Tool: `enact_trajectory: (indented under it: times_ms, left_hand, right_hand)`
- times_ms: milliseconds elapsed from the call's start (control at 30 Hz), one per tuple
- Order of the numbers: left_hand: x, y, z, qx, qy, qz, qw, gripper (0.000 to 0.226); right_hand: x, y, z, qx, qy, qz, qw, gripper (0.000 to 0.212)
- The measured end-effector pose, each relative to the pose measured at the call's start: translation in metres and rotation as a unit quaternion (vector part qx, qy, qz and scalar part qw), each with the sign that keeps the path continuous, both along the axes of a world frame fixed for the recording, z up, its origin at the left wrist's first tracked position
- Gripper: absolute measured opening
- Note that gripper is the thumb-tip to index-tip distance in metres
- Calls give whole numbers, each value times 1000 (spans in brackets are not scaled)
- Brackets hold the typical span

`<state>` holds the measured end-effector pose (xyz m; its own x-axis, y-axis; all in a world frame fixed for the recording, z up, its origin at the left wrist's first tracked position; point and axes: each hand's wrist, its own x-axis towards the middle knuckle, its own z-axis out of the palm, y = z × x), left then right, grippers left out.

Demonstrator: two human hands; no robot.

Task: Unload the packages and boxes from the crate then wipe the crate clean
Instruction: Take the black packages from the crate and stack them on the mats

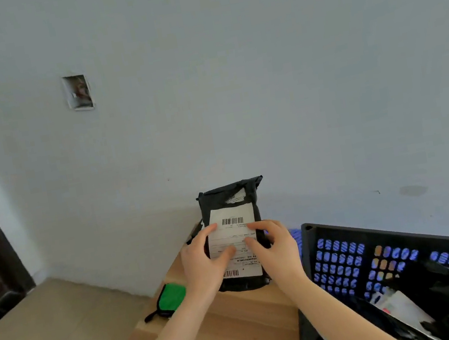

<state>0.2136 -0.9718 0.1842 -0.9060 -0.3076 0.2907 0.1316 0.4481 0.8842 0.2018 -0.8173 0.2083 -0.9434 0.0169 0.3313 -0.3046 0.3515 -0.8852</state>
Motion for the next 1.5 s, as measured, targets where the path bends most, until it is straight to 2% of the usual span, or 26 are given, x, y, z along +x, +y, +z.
enact_trajectory:
  times_ms: [100,200,433,633,733,900,1133,1333,1500]
  left_hand:
    - [-8,-25,4,0,8,15,1000,56]
    - [-31,-52,4,-11,16,34,999,60]
    - [-109,-88,14,-59,37,74,995,61]
    - [-173,-106,-8,-83,6,45,995,62]
    - [-209,-114,-31,-73,-14,30,997,61]
    - [-283,-131,-73,-70,-48,-20,996,57]
    - [-381,-164,-136,-77,-110,-85,987,47]
    - [-429,-178,-182,-88,-165,-145,972,49]
    - [-451,-182,-202,-112,-173,-177,962,52]
  right_hand:
    - [-24,-29,-7,4,-7,19,1000,26]
    - [-55,-53,-9,6,-9,42,999,31]
    - [-137,-89,-12,-23,-35,71,997,55]
    - [-196,-100,-32,-23,-82,57,995,80]
    - [-225,-106,-52,-9,-107,31,994,75]
    - [-284,-122,-93,12,-145,-17,989,50]
    - [-357,-156,-148,71,-204,-43,975,37]
    - [-395,-169,-185,92,-261,-84,957,37]
    - [-418,-174,-201,107,-287,-99,947,42]
